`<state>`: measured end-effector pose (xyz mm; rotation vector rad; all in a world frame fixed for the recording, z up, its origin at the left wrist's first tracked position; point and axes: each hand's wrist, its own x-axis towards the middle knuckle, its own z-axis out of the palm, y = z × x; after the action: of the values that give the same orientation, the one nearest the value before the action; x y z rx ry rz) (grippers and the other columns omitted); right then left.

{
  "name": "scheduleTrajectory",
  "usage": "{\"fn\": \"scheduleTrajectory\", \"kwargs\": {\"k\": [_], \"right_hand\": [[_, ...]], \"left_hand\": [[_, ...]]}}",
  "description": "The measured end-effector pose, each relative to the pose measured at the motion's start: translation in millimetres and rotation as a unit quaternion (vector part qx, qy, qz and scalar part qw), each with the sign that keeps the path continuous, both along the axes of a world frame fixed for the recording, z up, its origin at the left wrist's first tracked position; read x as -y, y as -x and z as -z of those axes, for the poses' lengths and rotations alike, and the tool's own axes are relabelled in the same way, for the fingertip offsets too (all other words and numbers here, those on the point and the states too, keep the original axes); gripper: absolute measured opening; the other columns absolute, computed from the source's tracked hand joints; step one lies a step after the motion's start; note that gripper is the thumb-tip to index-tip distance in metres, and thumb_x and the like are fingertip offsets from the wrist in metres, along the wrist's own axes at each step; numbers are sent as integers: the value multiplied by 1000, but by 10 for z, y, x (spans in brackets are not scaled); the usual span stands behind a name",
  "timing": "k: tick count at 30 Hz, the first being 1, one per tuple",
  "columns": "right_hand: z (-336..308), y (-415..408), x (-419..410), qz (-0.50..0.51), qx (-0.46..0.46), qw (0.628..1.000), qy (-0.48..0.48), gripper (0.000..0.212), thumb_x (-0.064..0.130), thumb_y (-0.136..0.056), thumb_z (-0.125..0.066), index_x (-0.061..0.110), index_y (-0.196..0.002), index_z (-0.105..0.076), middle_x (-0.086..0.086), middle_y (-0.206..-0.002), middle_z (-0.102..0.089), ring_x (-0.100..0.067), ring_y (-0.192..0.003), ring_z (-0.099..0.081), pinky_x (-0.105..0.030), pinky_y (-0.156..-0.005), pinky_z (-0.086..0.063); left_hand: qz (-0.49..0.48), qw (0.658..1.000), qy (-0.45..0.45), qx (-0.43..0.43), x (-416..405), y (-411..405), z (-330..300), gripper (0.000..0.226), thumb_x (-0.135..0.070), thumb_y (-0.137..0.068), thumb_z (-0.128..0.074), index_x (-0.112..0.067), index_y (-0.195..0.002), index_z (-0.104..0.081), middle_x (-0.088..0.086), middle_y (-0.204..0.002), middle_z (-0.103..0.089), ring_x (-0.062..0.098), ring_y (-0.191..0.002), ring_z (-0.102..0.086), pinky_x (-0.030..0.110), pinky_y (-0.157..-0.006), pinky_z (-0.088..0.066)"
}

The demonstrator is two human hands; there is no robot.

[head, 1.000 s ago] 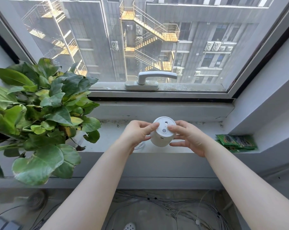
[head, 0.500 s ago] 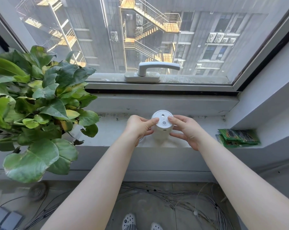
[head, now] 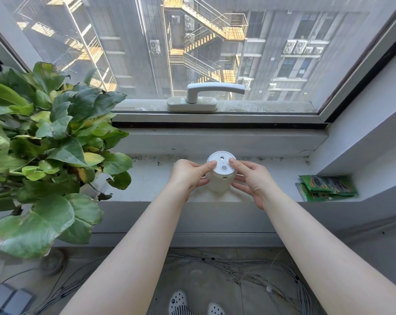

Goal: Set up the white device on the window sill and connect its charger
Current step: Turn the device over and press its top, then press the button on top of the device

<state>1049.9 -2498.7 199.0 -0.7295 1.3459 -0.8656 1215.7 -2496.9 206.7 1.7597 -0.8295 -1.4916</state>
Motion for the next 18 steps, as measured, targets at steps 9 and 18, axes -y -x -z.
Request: {"fn": "scheduleTrajectory", "kwargs": {"k": [9,18], "right_hand": [[-18,-8,-23,-5,6,1000,5,21,30,-84,-69,16,-98,-68,-1,-96,-72,-14,-89,-68,-23,-75,-58],[-9,-17,-23,-5,4,1000,4,17,31,-84,-69,18,-94,-69,0,-97,-71,-19,-94,-67,-26,-78,-57]], "left_hand": [[-13,1000,-5,-13,-43,21,-54,59,-33,-75,-76,6,-116,-60,12,-109,-69,10,-62,-67,9,-45,-48],[-21,999,5,-24,-69,35,-39,62,-34,-75,-76,7,-119,-58,14,-114,-67,13,-70,-69,11,-54,-52]]}}
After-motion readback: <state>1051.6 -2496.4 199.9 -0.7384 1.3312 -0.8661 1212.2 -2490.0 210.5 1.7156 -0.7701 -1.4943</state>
